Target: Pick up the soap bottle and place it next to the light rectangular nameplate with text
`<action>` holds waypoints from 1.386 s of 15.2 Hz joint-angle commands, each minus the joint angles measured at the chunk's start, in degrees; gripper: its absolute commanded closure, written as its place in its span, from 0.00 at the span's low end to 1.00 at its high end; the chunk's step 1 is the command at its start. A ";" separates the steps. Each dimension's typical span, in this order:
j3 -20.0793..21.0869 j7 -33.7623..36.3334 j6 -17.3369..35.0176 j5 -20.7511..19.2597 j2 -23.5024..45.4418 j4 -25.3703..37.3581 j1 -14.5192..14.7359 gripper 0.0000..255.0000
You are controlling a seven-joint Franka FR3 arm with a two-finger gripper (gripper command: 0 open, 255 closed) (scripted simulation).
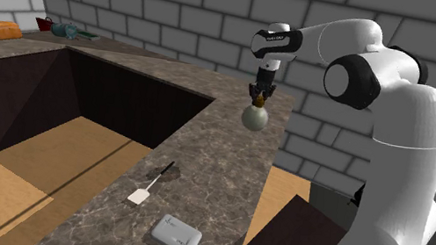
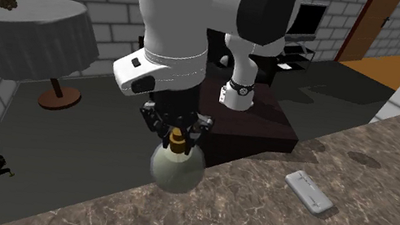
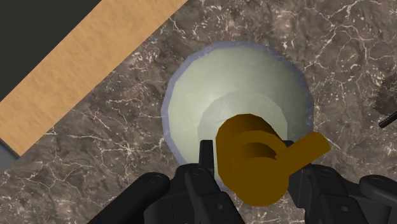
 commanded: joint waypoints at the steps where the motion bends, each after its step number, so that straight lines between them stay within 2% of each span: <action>1: 0.48 2.10 0.07 -0.39 -1.11 -0.99 1.65 1.00; 11: 4.08 14.46 2.68 -2.10 -5.88 -7.39 10.80 1.00; 21: 8.31 26.66 2.94 -2.59 -5.29 -6.21 18.71 1.00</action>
